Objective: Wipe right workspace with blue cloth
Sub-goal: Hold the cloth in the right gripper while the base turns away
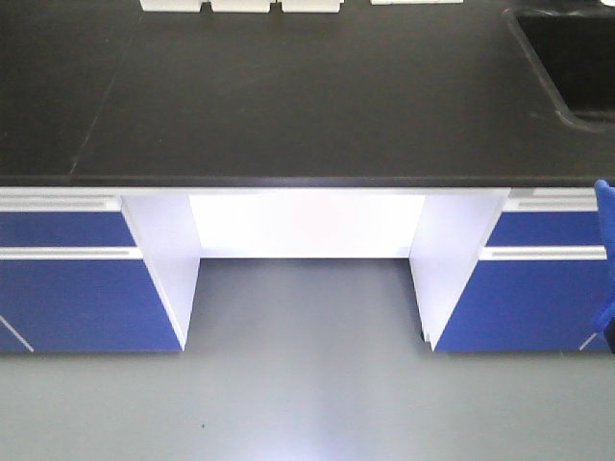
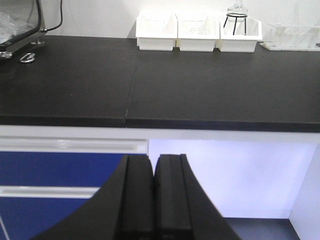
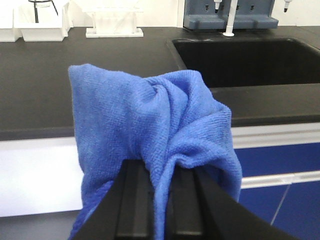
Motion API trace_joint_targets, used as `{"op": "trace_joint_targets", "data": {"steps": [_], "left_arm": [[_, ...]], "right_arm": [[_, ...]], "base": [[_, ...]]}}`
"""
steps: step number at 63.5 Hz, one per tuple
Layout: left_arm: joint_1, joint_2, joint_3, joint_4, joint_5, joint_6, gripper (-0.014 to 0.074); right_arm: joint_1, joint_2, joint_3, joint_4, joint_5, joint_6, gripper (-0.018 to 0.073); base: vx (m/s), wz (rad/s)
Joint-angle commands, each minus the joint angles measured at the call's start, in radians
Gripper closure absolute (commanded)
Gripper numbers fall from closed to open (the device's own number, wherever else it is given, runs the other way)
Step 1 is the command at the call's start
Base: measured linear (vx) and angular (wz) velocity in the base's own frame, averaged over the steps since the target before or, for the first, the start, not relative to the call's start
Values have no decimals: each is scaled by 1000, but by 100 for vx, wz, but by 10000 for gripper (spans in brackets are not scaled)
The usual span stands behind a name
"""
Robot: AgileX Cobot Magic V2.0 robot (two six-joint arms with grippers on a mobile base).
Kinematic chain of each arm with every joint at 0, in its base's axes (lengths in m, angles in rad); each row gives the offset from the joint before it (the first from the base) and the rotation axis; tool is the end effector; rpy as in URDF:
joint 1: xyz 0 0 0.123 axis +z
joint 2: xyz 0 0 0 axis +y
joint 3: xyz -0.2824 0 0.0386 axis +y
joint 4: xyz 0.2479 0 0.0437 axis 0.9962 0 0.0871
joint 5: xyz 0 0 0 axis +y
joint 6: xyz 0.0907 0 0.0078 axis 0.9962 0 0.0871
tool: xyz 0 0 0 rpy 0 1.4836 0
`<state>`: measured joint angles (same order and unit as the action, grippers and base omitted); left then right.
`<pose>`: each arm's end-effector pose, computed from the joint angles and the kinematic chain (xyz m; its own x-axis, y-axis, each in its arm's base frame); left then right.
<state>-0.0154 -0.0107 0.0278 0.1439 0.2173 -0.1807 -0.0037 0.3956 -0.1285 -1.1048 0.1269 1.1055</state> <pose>0.0559 0.0020 0.1848 -0.1438 -0.0379 -0.9889 -0.0210 0.9992 -0.0352 0.0928 -0.0108 0.2229 -0.2345 0.0048 -0.9721 0.1145 0.9932 -0.0227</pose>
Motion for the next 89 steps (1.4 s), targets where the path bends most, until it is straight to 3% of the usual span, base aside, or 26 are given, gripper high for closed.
{"op": "trace_joint_targets", "data": {"steps": [1, 47, 89], "left_arm": [[5, -17, 30, 1, -83, -8, 602], [5, -17, 30, 1, -83, -8, 602], [5, -17, 30, 1, -83, -8, 602]], "right_arm": [[-3, 4, -30, -17, -33, -4, 562], [-3, 4, -30, -17, -33, -2, 562], [-3, 4, -30, -17, -33, -2, 562]], "base": [[-37, 2], [-35, -7], [-27, -58]]}}
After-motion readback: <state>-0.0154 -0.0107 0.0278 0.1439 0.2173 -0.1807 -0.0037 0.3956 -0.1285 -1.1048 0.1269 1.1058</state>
